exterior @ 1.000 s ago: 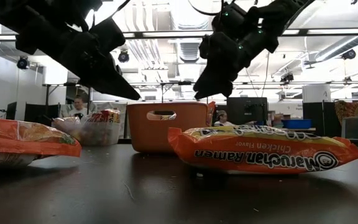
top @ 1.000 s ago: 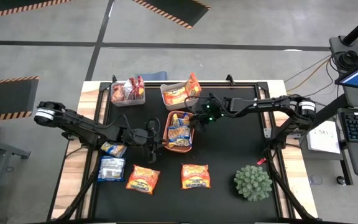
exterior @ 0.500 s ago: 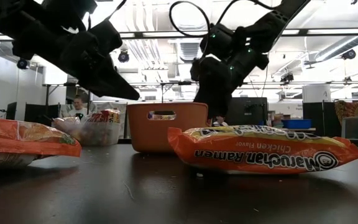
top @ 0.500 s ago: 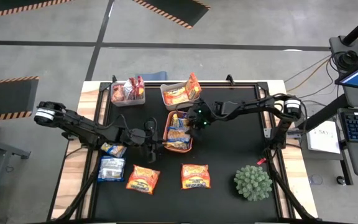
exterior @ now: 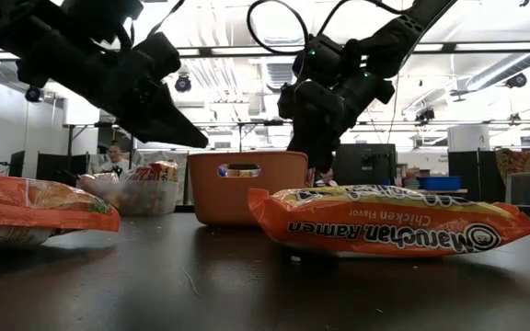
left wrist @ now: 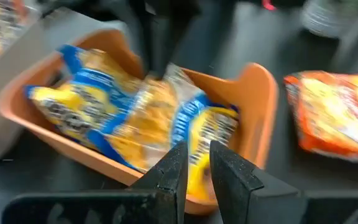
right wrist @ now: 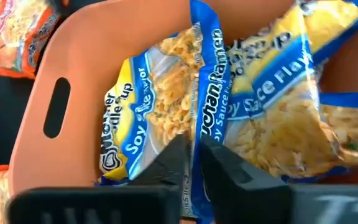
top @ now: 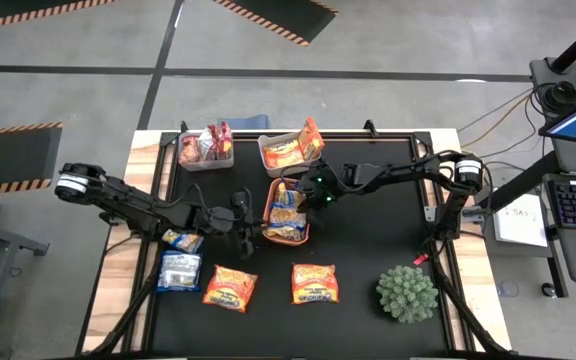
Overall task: Sort Maruchan noodles
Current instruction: Put the blue bag into the orange bin, then put the orange bag into the white bin
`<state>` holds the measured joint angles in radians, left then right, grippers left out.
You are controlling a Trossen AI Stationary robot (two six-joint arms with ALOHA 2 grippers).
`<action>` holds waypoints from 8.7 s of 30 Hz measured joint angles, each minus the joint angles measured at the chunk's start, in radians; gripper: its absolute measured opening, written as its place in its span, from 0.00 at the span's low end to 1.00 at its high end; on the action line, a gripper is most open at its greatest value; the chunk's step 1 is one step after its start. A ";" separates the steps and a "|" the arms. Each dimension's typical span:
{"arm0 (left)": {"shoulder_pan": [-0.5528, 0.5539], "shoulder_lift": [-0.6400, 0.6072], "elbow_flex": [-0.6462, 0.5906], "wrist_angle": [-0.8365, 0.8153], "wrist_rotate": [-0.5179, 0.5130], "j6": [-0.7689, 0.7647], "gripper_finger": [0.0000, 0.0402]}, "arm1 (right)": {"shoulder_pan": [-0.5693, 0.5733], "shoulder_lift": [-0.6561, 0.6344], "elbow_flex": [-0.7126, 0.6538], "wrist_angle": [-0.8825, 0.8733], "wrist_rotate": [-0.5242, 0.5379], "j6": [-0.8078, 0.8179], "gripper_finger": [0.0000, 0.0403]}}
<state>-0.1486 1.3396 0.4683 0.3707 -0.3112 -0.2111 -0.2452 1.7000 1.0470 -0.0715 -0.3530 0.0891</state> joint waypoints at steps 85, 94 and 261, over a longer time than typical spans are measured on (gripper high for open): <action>-0.305 0.259 0.381 0.010 -0.088 0.236 0.12 | 0.629 -0.184 0.149 -0.743 0.484 0.412 0.02; -0.291 0.459 0.558 -0.065 -0.089 0.254 0.12 | 0.626 -0.405 -0.203 -0.337 0.485 0.527 0.02; -0.382 0.247 0.533 -0.311 -0.203 0.430 0.10 | 0.531 -0.503 -0.496 0.390 0.295 0.786 0.16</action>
<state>-0.5306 1.5870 1.0008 0.0599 -0.5144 0.2187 0.2863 1.1971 0.5514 0.3184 -0.0583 0.8750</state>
